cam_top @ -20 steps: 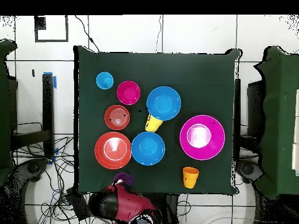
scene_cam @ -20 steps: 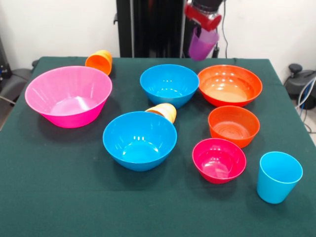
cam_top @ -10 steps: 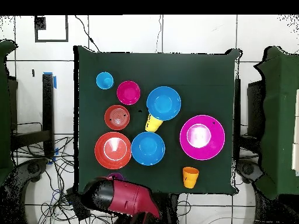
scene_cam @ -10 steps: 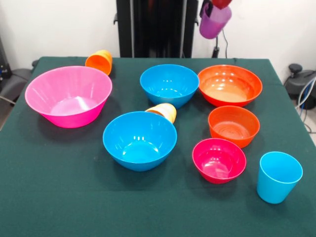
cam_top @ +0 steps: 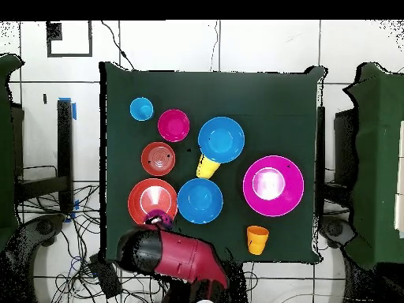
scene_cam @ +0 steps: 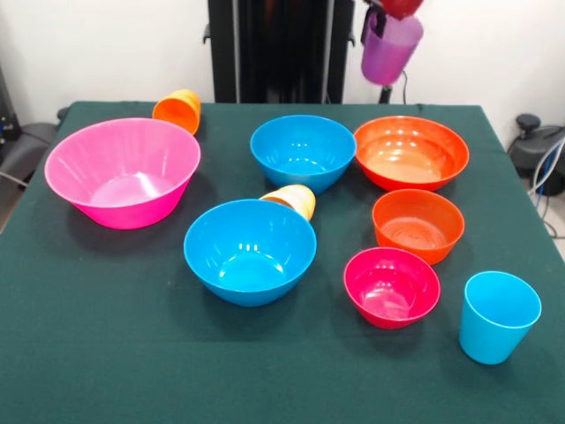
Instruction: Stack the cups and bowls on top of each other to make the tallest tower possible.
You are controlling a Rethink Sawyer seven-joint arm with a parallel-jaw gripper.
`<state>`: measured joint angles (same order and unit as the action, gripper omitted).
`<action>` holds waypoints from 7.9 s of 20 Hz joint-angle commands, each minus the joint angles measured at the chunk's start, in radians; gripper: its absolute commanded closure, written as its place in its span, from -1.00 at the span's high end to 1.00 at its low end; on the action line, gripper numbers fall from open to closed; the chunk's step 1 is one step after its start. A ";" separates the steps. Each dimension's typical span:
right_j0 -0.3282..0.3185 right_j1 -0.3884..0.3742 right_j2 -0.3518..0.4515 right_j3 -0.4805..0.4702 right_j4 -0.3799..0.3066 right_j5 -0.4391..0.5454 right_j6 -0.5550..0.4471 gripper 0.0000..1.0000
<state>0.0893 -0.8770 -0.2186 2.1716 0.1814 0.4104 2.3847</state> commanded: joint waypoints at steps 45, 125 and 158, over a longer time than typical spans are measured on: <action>-0.259 0.315 0.329 -0.218 -0.090 -0.283 -0.008 -1.00; -0.429 0.418 0.542 -0.138 0.118 -0.301 0.276 -1.00; -0.355 0.514 0.414 -0.252 0.140 -0.362 0.111 -1.00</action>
<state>-0.2572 -0.4813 0.2333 2.0447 0.4045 0.1012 2.5457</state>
